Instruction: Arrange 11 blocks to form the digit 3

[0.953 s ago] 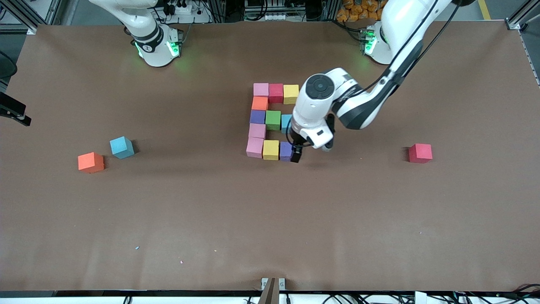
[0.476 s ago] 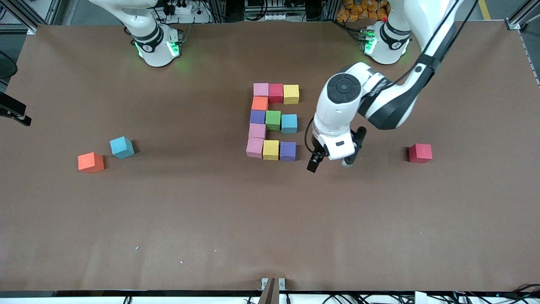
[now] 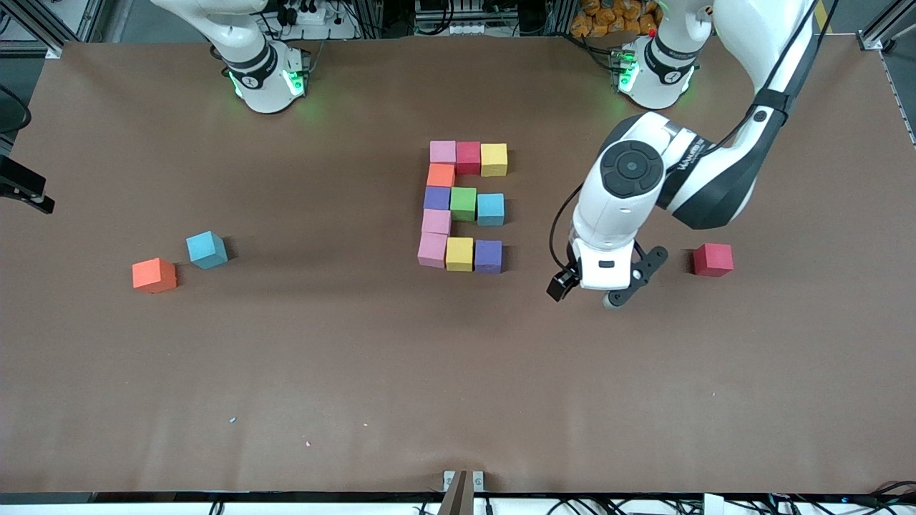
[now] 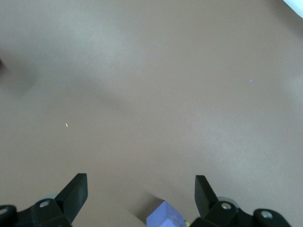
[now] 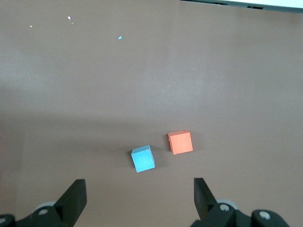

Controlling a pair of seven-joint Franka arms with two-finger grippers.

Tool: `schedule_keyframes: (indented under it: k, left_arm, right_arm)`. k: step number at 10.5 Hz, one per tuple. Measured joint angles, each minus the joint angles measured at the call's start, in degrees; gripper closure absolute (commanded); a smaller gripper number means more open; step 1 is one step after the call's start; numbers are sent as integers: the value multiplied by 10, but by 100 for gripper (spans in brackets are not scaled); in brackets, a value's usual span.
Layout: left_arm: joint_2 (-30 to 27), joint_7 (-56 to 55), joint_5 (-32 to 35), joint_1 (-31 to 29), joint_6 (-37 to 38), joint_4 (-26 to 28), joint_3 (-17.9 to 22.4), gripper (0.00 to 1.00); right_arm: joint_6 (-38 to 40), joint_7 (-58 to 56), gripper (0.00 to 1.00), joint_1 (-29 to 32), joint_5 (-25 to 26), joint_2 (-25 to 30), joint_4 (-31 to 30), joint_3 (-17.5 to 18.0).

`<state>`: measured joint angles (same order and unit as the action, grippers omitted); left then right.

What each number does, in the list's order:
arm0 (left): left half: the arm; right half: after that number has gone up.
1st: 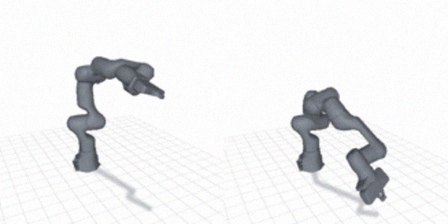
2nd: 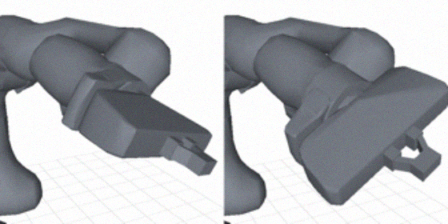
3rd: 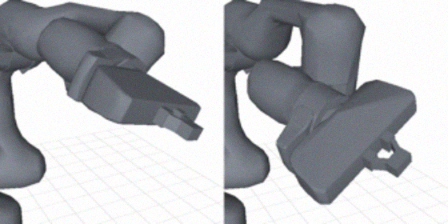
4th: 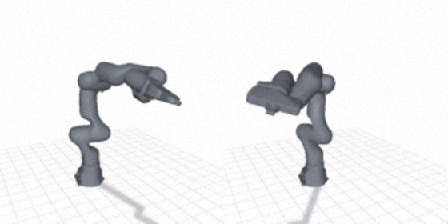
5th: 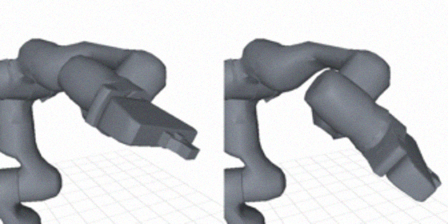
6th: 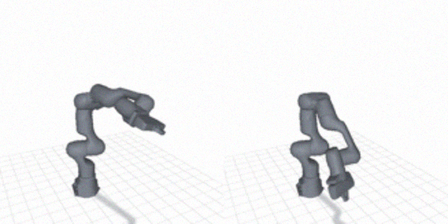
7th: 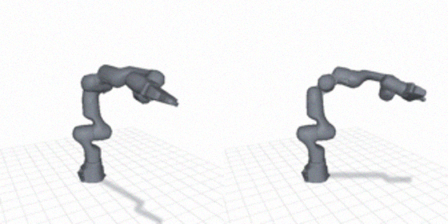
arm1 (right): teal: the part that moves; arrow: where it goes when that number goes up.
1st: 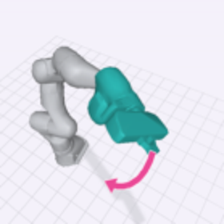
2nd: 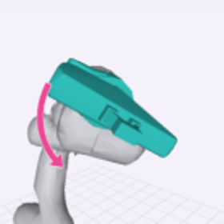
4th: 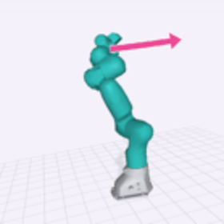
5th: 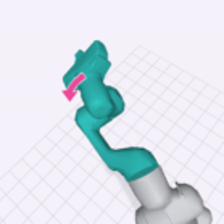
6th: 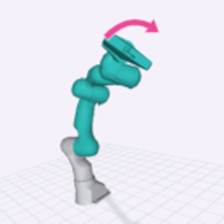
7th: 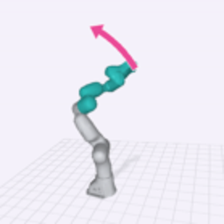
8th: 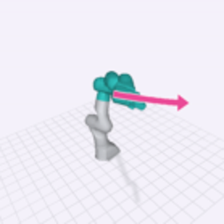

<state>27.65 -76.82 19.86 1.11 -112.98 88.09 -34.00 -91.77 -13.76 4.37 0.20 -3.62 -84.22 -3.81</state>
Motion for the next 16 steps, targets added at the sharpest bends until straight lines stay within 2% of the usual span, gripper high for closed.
schedule_keyframes:
  k: [2, 4, 6, 8, 11, 13, 16]
  left_arm:
    - [-17, 154, -52, 1, 36, -29, 20, 0]
    - [-76, 322, -144, 25, 79, -39, 111, 0]
    - [-139, 413, -196, 21, 142, -40, 163, 0]
    - [-192, 489, -198, 21, 185, -34, 198, 0]
    - [-251, 549, -198, 14, 199, -7, 237, 0]
    - [-277, 602, -198, -5, 220, 0, 246, 0]
    - [-300, 656, -198, -13, 243, 9, 280, 0]
  right_arm:
    - [0, 0, 0, 0, 0, 0, 0, 2]
    - [0, 0, 0, 0, 0, 0, 0, 3]
    - [0, 0, 0, 0, 0, 0, 0, 3]
    - [0, 0, 0, 0, 0, -1, 0, 3]
    - [0, 0, 0, 0, 0, -1, 0, 3]
    - [0, 0, 0, 0, 0, -1, 0, 3]
    - [0, 0, 0, 0, 0, -1, 0, 3]
